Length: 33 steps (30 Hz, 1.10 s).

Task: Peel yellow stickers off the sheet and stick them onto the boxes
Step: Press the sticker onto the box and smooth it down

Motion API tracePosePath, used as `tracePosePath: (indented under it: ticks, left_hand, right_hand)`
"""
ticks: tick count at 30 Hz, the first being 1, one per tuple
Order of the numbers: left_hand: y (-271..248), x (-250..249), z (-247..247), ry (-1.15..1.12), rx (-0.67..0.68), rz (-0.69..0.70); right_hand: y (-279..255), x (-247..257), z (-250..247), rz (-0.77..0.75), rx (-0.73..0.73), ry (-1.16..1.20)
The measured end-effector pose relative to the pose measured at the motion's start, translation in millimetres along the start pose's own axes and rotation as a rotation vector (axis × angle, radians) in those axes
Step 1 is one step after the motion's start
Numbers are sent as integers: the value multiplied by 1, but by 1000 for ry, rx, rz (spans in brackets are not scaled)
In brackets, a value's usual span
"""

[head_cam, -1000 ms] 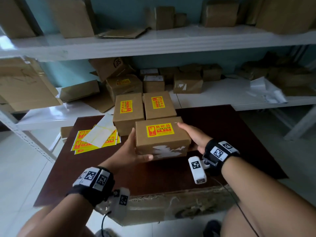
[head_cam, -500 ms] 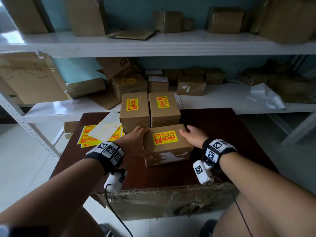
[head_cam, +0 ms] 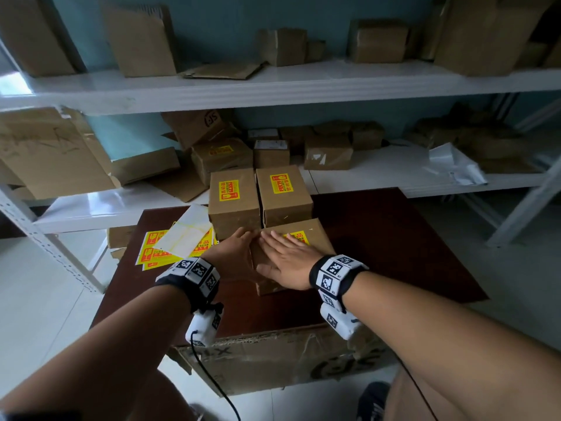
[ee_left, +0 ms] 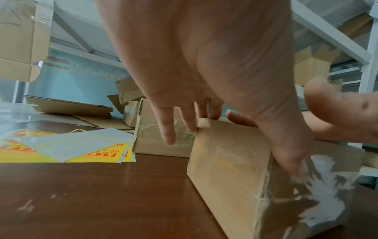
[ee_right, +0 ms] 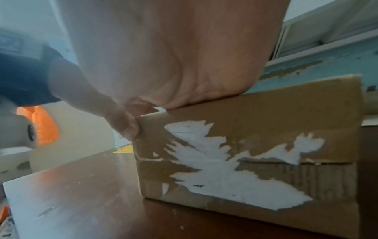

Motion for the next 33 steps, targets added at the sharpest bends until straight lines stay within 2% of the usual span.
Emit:
tracePosePath:
  ticks: [7,13,19,25,29,33]
  left_hand:
    - [-1,0,-1,2,18,-29]
    - [0,-2,-5,-5,53,-70]
    - [-1,-7,-5,-2,55,-87]
    - [-1,-9,-2,113,16,-48]
    - [2,-3,3,162,-21,-39]
    - [3,0,3,167,-2,-62]
  right_hand:
    - [-8,-17,0,-16,27,-9]
    - [-27,-53,3,39,45,23]
    - [-29,-70,-8,256,51,71]
    - [1,4,-5,40,-47,50]
    - [2,7,7,57,-121,30]
    - [4,3,6,51,-111,34]
Point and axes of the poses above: each hand's wrist, its own y-axis towards the middle knuckle, its own z-axis out of the palm, x = y × z, the point moved 2 cm from there along y, towards the middle knuckle, and after that the axes turned 9 degrees about x, right-handed, at the moved point
